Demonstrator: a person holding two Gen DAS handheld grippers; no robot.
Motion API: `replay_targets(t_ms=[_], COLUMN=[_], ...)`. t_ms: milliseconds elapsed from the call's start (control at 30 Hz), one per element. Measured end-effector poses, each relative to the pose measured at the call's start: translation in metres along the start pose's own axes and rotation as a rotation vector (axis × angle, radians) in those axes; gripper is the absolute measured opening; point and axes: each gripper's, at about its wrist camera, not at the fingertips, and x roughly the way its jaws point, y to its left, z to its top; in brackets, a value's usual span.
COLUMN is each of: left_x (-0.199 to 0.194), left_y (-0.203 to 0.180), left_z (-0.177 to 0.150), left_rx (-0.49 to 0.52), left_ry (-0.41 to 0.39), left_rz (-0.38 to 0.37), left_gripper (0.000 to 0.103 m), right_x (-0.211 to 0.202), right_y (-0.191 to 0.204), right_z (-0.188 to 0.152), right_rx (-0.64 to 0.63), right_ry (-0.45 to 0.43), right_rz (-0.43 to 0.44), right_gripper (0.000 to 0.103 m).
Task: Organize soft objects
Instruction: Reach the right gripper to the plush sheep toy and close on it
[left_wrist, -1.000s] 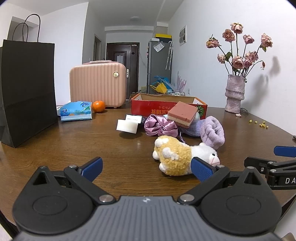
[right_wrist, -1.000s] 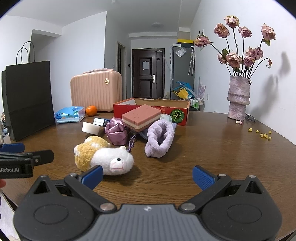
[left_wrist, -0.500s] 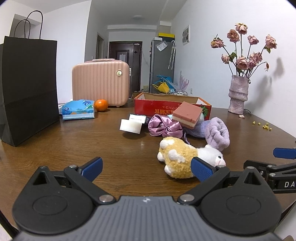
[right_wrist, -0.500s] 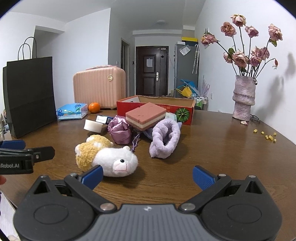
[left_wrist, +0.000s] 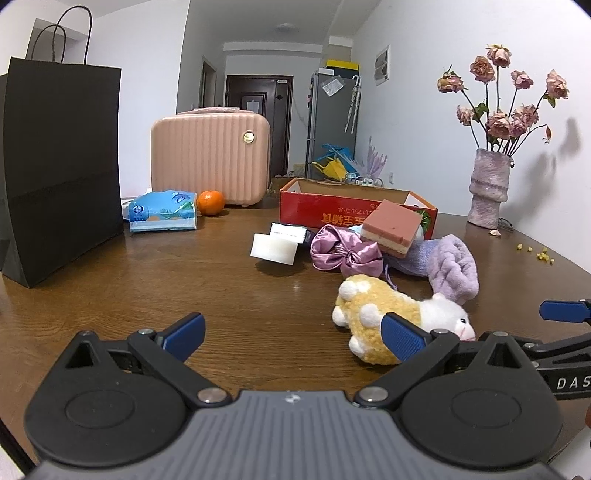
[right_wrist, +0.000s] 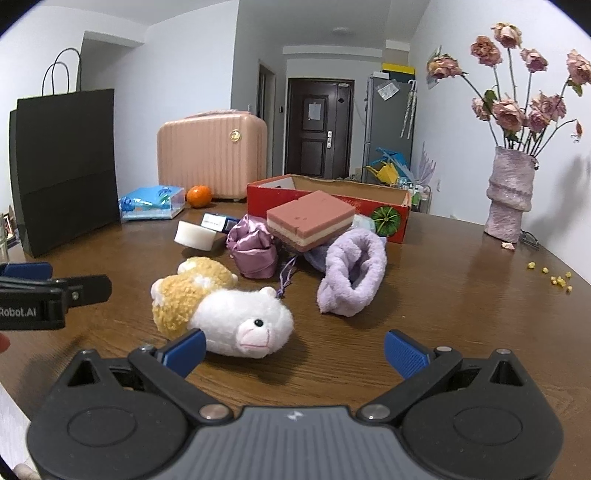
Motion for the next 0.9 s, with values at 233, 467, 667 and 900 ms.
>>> replay_targets(t_ms=[233, 467, 667, 900], left_x=[0.011, 0.017, 0.021, 0.023], left_y=[0.008, 0.017, 0.024, 0.031], left_z=[0.001, 0.0, 0.001, -0.001], left_rx=[-0.014, -0.027, -0.043, -0.055], left_ry=[0.022, 0.04, 0.052, 0.062], left_rz=[0.015, 0.04, 0.061, 0.088], left_gripper=[0.103, 0.103, 0.103, 0.103], right_x=[0.018, 0.033, 0.047, 0.068], right_y=[0.013, 0.027, 0.039, 0.045], right_z=[0.008, 0.019, 0.026, 0.04], right_rx=[-0.064, -0.138, -0.205, -0.258], right_ry=[0.012, 0.029, 0.065, 0.089], right_rz=[0.028, 0.087, 0.146, 0.191], right_gripper=[0.103, 0.103, 0.103, 0.103])
